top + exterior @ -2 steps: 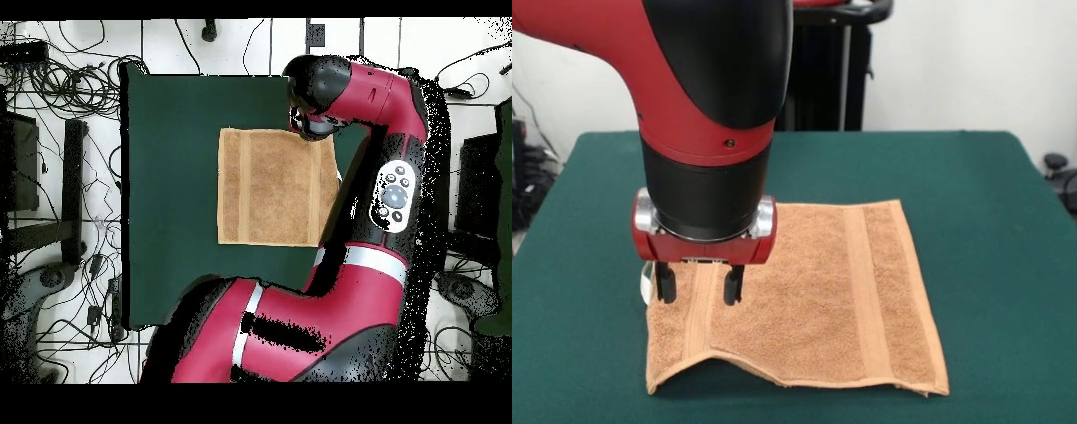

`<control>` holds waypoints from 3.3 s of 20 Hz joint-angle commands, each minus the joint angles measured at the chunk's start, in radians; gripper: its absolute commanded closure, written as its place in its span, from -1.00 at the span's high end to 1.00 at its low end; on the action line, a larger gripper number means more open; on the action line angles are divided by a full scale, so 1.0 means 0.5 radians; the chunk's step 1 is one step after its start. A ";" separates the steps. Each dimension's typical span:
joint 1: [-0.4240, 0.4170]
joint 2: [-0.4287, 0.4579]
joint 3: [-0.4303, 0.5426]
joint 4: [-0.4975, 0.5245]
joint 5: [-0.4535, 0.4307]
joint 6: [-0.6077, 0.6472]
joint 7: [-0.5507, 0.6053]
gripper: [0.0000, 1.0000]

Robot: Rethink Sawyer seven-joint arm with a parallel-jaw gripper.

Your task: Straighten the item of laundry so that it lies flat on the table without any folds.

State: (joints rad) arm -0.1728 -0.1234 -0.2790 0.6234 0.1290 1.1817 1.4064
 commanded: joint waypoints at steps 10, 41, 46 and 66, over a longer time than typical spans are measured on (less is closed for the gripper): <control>0.042 0.306 0.153 -0.120 0.022 -0.246 0.492 1.00; 0.058 0.137 0.085 -0.083 0.061 0.097 0.390 1.00; 0.070 0.053 0.074 -0.022 0.053 0.165 0.380 1.00; 0.084 -0.086 0.113 0.227 0.002 0.199 0.334 1.00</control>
State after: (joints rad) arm -0.1674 -0.1763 -0.2791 0.5423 0.1364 1.1751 1.4064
